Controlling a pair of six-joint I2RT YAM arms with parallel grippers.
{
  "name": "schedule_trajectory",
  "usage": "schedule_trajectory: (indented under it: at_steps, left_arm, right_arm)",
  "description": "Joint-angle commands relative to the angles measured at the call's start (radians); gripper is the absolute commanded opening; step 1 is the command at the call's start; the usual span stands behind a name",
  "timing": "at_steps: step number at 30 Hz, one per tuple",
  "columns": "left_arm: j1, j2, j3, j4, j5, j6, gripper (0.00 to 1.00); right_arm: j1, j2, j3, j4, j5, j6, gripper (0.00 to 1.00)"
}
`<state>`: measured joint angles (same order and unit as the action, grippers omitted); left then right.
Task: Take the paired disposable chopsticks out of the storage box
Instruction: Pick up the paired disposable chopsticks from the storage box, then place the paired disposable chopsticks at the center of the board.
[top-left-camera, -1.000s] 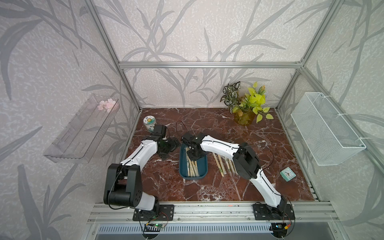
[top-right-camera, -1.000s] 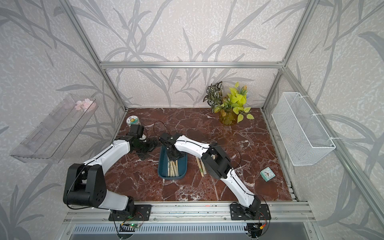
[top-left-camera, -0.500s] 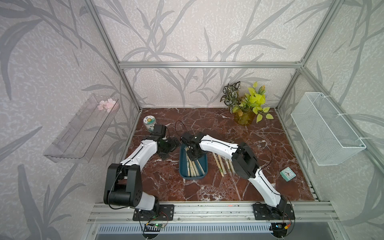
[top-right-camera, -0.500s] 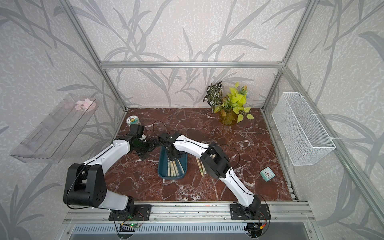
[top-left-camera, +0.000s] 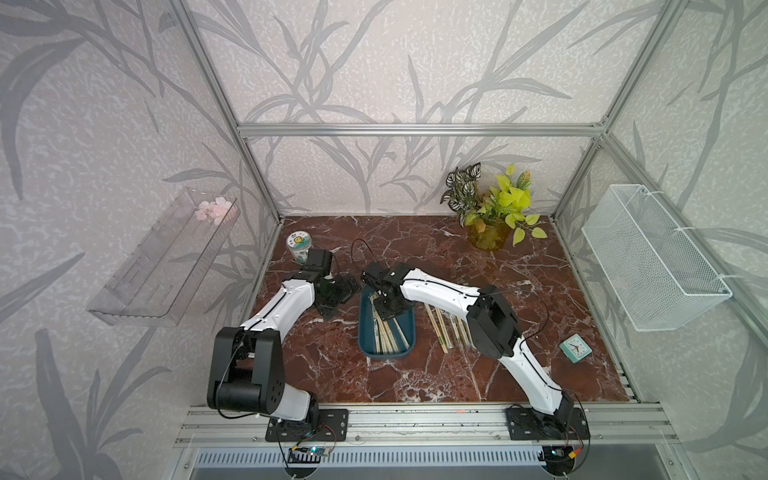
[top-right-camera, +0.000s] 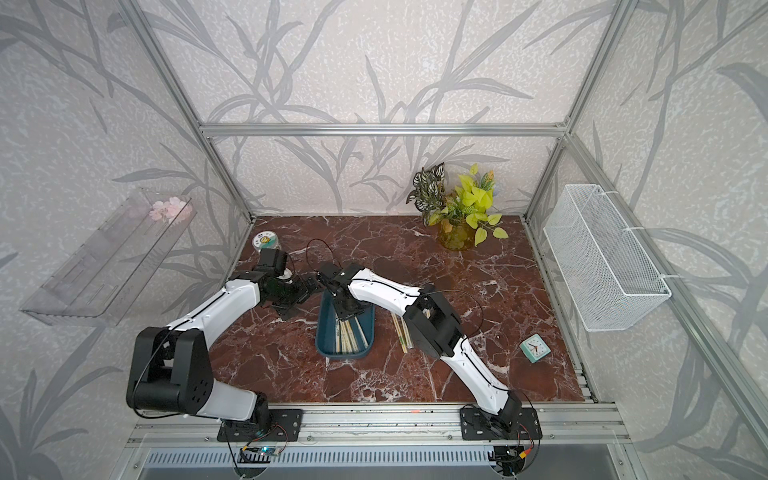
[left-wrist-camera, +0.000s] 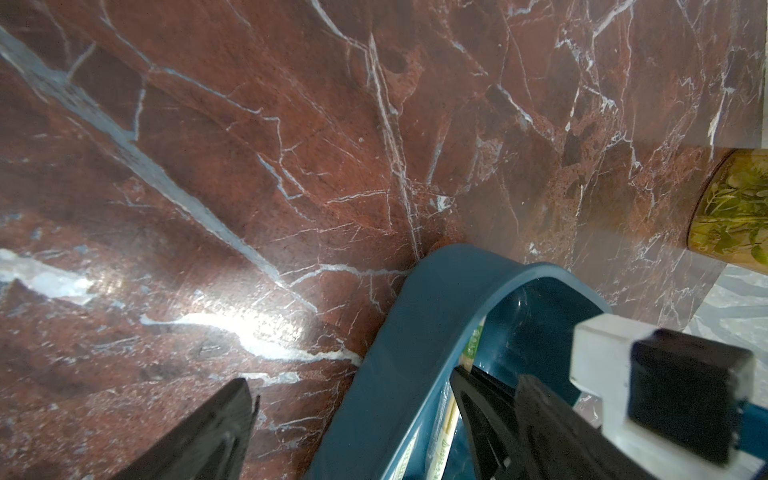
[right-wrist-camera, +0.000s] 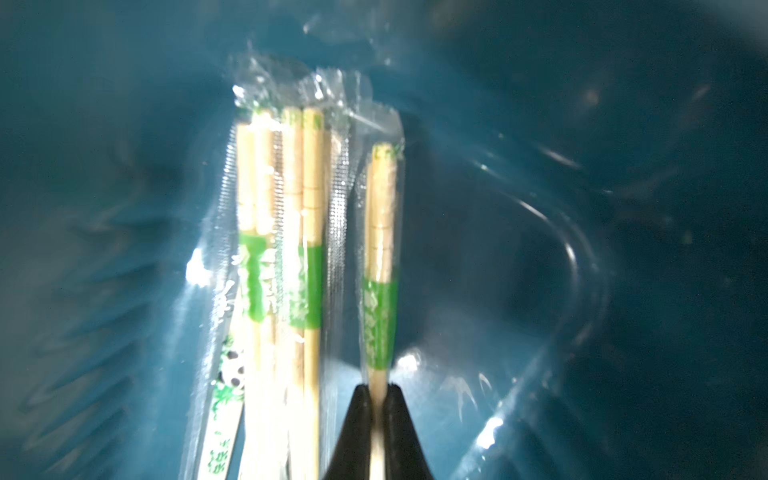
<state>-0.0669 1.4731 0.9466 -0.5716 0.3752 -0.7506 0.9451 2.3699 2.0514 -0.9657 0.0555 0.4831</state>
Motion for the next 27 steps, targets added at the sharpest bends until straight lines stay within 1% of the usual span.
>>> schedule_trajectory:
  at_steps: [1,10,16,20,27]
  left_arm:
    - [0.005,-0.013,-0.013,-0.004,0.010,0.022,0.99]
    - [0.005,-0.008,-0.009,-0.005,0.009,0.025,0.99]
    - [0.005,-0.012,-0.008,-0.008,0.011,0.023,0.99]
    - [0.005,-0.019,-0.012,-0.011,0.009,0.023,0.99]
    - [0.003,-0.043,-0.039,-0.005,0.009,0.012,0.99]
  right_arm:
    - [-0.008,-0.089,-0.007,-0.005,0.011,0.016,0.06]
    - [-0.029,-0.183,-0.031,0.024,-0.009,0.043,0.04]
    - [-0.069,-0.283,-0.083,0.072,-0.039,0.073,0.04]
    - [-0.117,-0.370,-0.180,0.113,-0.045,0.083,0.04]
    - [-0.210,-0.497,-0.426,0.205,-0.058,0.070,0.04]
